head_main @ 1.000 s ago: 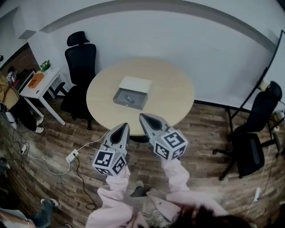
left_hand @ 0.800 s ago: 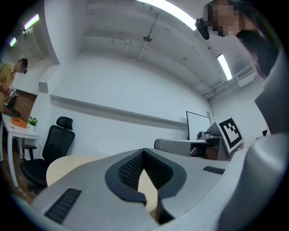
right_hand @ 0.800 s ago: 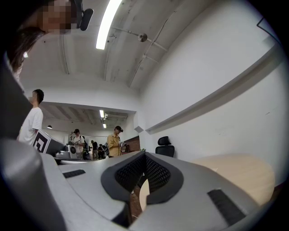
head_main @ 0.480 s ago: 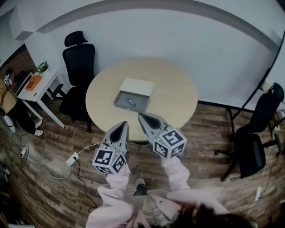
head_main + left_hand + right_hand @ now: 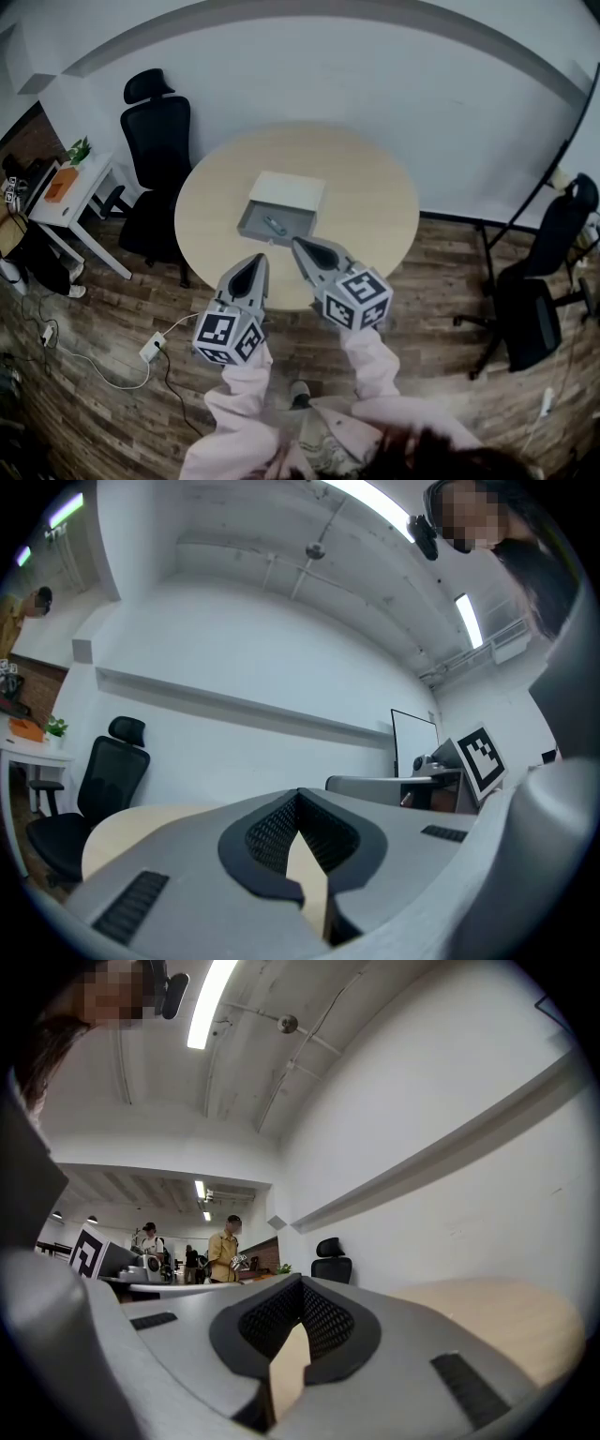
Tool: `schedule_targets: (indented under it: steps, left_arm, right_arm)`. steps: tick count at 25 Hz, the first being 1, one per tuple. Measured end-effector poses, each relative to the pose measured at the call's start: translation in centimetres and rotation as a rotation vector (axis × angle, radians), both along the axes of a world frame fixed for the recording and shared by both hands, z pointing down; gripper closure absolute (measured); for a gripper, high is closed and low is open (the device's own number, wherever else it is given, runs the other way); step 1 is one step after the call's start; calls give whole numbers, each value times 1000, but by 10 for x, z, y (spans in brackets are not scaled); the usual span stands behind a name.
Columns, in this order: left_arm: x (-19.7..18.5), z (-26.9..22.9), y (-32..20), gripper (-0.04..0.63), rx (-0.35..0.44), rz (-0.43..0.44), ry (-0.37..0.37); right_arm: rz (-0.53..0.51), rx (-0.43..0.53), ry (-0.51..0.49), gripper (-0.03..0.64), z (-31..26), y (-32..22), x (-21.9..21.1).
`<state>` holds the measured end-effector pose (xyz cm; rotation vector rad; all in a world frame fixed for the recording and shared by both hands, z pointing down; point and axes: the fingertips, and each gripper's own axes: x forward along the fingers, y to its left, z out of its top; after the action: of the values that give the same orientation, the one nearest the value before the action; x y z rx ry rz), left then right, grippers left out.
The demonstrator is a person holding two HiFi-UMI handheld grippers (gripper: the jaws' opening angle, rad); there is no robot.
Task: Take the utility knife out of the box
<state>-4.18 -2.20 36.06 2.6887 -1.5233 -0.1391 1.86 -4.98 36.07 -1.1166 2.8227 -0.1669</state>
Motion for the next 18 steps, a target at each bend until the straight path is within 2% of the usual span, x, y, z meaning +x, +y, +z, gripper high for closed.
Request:
schedule_targets:
  steps: [18]
  left_arm:
    - [-41, 15, -51, 586, -21, 6, 3]
  right_arm:
    - [25, -41, 7, 620, 23, -50, -28]
